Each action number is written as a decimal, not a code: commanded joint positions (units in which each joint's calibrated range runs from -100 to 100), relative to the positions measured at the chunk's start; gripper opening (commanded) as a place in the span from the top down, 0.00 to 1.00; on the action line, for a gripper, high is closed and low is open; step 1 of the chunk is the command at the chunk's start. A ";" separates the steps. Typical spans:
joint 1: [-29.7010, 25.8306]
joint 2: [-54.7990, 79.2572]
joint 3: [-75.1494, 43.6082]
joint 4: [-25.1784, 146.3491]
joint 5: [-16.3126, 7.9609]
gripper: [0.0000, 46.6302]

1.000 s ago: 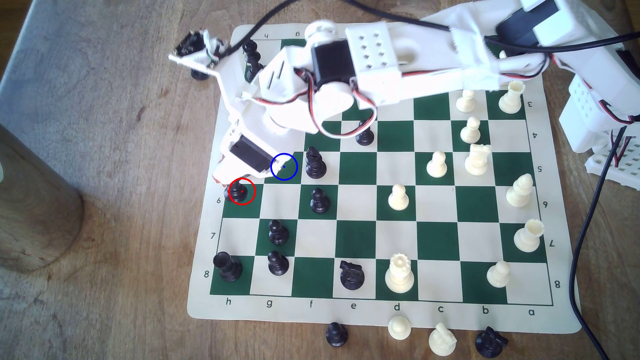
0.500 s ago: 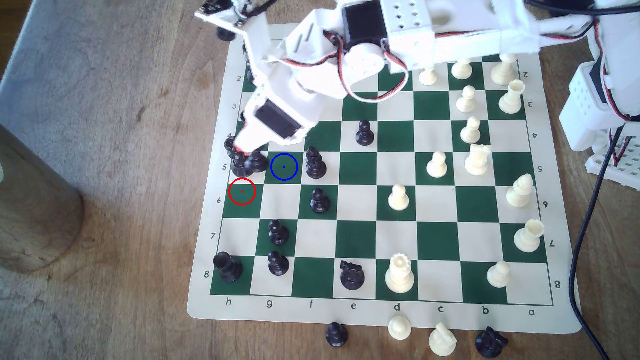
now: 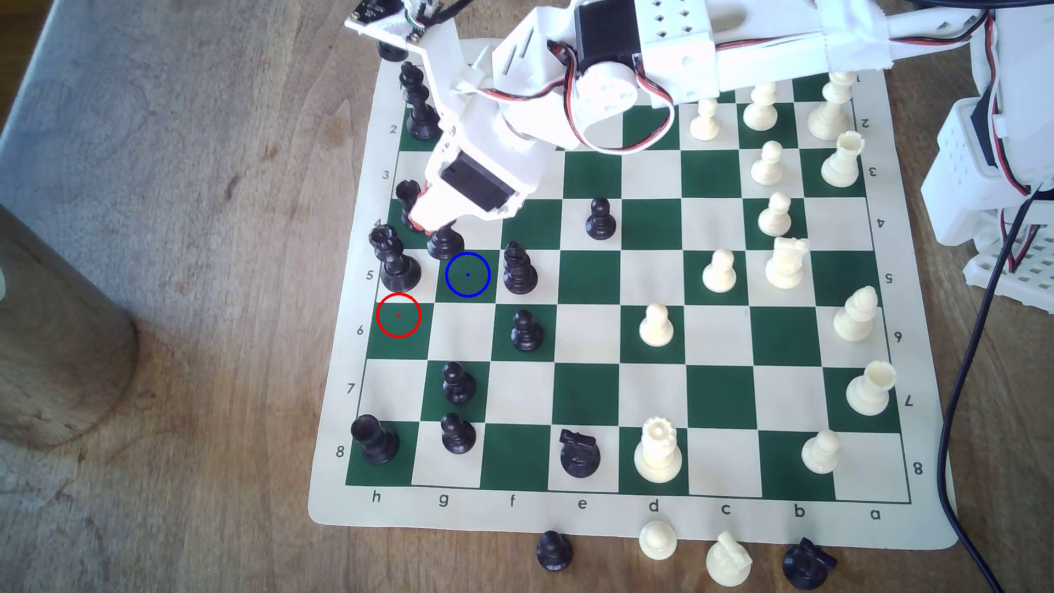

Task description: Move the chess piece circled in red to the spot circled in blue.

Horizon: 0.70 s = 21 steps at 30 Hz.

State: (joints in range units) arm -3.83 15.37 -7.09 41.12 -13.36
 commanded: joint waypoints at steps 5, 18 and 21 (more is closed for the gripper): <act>-0.12 1.18 -0.79 -1.07 3.37 0.99; -0.19 5.93 -0.70 -4.10 4.69 0.99; -0.12 6.53 -0.16 -5.16 5.18 0.99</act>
State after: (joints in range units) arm -3.83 23.67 -6.82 37.77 -8.82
